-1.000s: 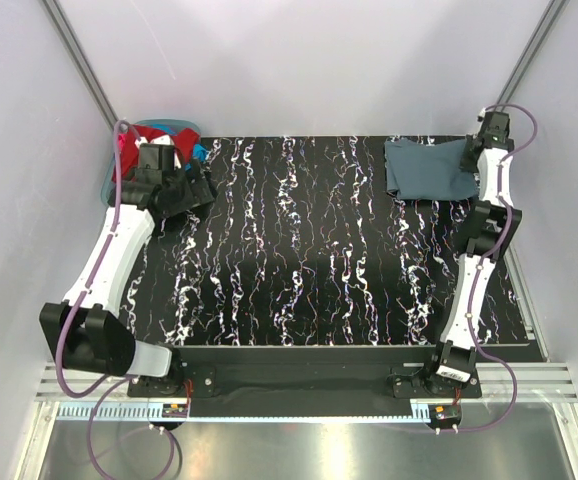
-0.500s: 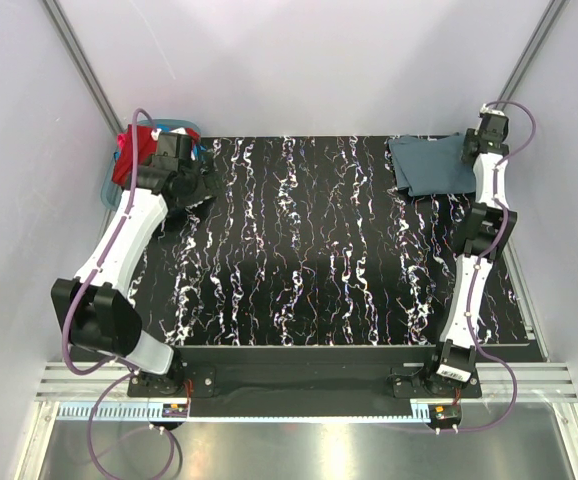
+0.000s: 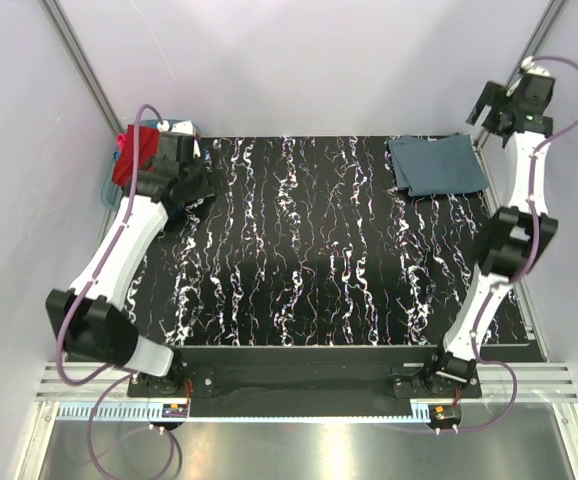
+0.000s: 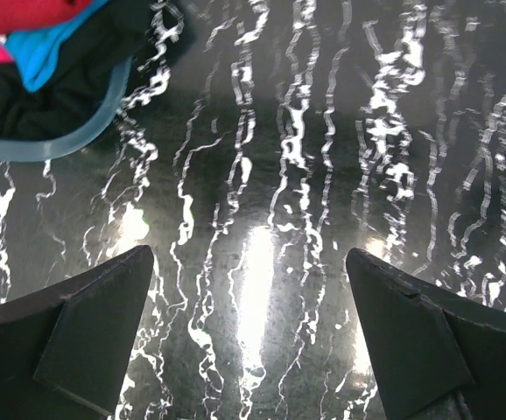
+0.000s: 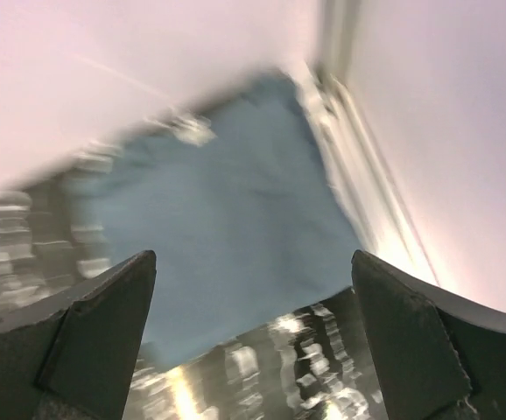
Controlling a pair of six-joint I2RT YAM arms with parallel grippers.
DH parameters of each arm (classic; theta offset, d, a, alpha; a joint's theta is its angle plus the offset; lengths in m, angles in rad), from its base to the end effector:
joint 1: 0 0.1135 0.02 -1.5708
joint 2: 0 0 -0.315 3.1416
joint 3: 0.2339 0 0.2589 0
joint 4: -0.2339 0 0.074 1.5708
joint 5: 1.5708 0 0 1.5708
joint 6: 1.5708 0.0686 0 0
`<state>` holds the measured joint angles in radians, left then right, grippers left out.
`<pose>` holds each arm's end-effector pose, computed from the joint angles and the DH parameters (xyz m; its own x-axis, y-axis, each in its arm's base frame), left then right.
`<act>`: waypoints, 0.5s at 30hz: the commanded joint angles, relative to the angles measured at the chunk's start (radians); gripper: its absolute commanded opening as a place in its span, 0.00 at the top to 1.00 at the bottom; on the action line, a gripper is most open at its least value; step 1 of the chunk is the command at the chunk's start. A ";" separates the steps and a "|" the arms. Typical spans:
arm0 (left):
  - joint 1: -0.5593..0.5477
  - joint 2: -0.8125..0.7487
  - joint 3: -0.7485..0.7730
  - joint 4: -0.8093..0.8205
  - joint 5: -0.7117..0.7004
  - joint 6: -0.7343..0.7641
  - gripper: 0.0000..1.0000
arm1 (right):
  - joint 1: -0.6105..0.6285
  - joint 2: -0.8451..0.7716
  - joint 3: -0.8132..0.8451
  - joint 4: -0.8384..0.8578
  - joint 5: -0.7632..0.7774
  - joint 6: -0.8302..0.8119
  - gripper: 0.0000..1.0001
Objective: Fold and stack the t-shirts
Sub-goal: Neatly place the folded tshirt to the corner, then reset both grippers
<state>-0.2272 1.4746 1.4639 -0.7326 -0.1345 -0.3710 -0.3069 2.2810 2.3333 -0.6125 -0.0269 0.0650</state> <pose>0.3399 -0.0691 0.3883 -0.6605 -0.2160 -0.7191 -0.1206 0.9758 -0.1824 0.5673 -0.1779 0.3497 -0.4872 0.2225 -0.8444 0.3126 0.9474 0.0693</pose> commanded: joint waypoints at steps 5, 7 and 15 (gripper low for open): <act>-0.021 -0.218 -0.220 0.248 0.033 0.004 0.01 | 0.000 -0.380 -0.472 0.150 -0.379 0.255 0.00; -0.021 -0.247 -0.298 0.303 0.058 -0.005 0.01 | 0.002 -0.461 -0.681 0.305 -0.445 0.288 0.00; -0.024 -0.330 -0.387 0.331 0.052 -0.025 0.01 | 0.008 -0.575 -0.884 0.425 -0.319 0.387 0.00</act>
<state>-0.2489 1.1915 1.0878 -0.4965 -0.0853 -0.3901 -0.3031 1.7729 1.4353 -0.2932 -0.3809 0.4049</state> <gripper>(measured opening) 0.988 0.994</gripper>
